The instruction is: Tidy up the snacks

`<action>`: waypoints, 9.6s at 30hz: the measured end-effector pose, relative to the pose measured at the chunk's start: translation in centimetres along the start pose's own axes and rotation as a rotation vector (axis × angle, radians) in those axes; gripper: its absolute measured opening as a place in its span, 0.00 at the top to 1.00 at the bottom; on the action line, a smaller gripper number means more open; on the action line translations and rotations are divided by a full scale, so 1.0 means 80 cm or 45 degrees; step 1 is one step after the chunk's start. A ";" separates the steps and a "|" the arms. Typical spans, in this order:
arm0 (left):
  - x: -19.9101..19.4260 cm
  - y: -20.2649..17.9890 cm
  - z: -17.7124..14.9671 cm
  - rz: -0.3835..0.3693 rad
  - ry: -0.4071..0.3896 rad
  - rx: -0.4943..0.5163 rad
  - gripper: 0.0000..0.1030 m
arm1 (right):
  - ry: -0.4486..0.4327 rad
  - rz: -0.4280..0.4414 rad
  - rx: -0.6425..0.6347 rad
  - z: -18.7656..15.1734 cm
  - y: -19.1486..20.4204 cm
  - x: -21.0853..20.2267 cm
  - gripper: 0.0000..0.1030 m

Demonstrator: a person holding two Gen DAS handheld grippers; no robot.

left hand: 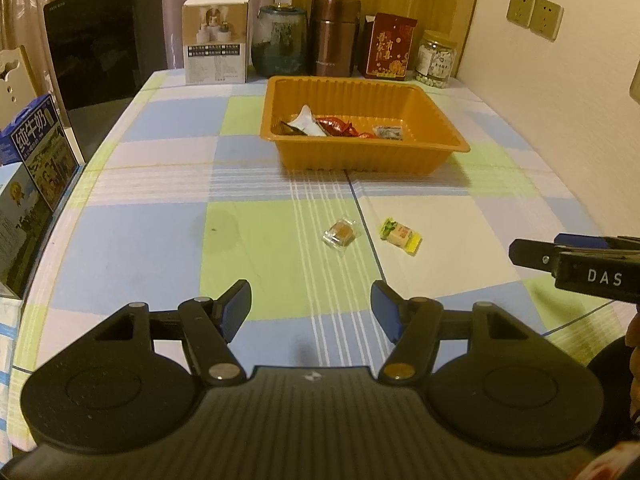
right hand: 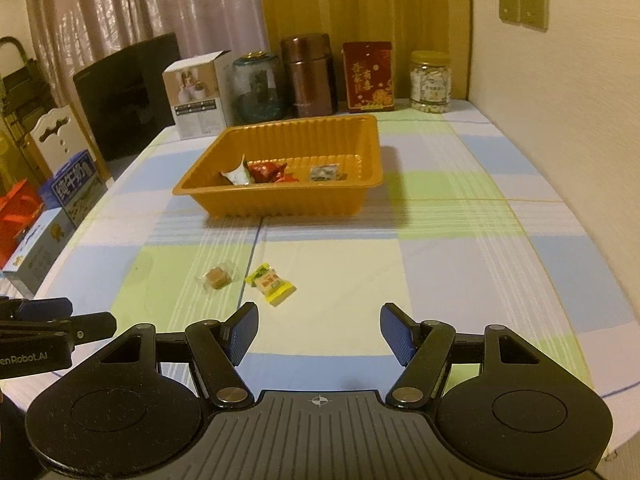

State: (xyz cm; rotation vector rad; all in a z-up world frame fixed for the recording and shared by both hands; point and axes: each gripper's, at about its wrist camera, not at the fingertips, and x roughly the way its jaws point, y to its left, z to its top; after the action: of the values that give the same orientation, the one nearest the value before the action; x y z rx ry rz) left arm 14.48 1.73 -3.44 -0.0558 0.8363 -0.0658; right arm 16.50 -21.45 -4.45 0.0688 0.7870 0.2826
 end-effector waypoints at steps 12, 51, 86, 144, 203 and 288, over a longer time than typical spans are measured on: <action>0.041 0.007 -0.001 -0.026 0.039 -0.027 0.39 | 0.075 0.042 -0.062 -0.005 0.006 0.061 0.35; 0.112 0.024 0.005 -0.037 0.104 -0.071 0.38 | 0.081 0.204 -0.423 0.007 0.039 0.191 0.71; 0.187 -0.025 0.044 -0.190 0.047 0.373 0.80 | 0.087 0.096 -0.029 -0.010 -0.014 0.133 0.79; 0.040 -0.030 0.057 -0.178 -0.034 0.097 0.82 | -0.045 0.086 0.007 0.028 0.002 0.034 0.79; 0.211 -0.007 0.257 -0.156 -0.031 0.083 0.57 | -0.021 0.095 0.082 0.224 -0.048 0.197 0.79; 0.077 -0.009 0.180 -0.016 -0.113 0.021 0.00 | 0.039 0.032 0.203 0.169 -0.051 0.097 0.20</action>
State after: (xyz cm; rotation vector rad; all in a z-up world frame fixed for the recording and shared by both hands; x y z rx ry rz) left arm 29.26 0.85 1.70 -0.0480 0.7466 -0.0818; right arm 32.16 -22.65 -0.95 0.2248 0.8385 0.2450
